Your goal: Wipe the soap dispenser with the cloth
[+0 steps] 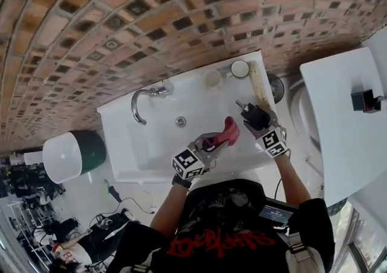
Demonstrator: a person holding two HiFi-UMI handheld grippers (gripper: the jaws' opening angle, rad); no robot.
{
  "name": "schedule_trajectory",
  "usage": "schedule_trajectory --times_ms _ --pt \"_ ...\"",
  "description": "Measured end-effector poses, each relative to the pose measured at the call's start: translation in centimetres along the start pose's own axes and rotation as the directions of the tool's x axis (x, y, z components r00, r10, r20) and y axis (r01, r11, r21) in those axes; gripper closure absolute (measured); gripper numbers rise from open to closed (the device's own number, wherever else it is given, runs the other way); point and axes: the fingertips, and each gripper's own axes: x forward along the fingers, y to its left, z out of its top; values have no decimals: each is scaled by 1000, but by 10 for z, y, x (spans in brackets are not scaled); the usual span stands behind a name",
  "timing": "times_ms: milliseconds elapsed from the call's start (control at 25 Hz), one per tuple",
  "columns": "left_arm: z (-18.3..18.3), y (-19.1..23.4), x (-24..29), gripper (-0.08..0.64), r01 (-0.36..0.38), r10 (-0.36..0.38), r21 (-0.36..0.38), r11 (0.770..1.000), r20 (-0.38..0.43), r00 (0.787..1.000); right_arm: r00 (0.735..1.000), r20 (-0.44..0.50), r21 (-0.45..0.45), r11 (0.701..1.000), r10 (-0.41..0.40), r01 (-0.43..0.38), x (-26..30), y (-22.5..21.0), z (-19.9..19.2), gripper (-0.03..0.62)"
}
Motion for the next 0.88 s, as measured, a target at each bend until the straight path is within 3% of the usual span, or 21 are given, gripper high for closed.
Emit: schedule_trajectory --times_ms 200,280,360,400,440,520,600,640,720,880 --pt "4 -1 3 511 -17 20 -46 999 54 998 993 105 6 999 46 -47 9 8 26 288" --pt "9 29 -9 512 -111 123 -109 988 111 986 979 199 5 999 46 -49 5 6 57 288" --pt "17 69 -23 512 -207 232 -164 965 153 961 959 275 2 997 71 -74 -9 13 82 288" --pt "23 82 -24 512 -206 230 -156 966 154 961 949 298 -8 994 103 -105 -16 21 89 288" --pt "31 86 -18 512 -160 178 -125 979 147 973 941 310 -23 990 140 -139 -21 29 92 288" --pt "53 74 -1 512 38 -31 -52 998 138 990 933 309 -40 982 186 -183 -23 37 91 283" --pt "67 51 10 512 248 -243 -26 968 125 962 936 294 -39 981 195 -192 -23 35 82 287" --pt "67 42 14 512 316 -311 -29 948 105 945 941 276 -47 981 196 -190 -23 35 76 288" --pt "61 40 22 511 364 -361 -49 930 65 930 958 226 -65 983 180 -169 -22 31 64 288" --pt "35 51 35 512 332 -334 -87 939 -9 943 989 85 -112 988 117 -107 -6 21 34 288"
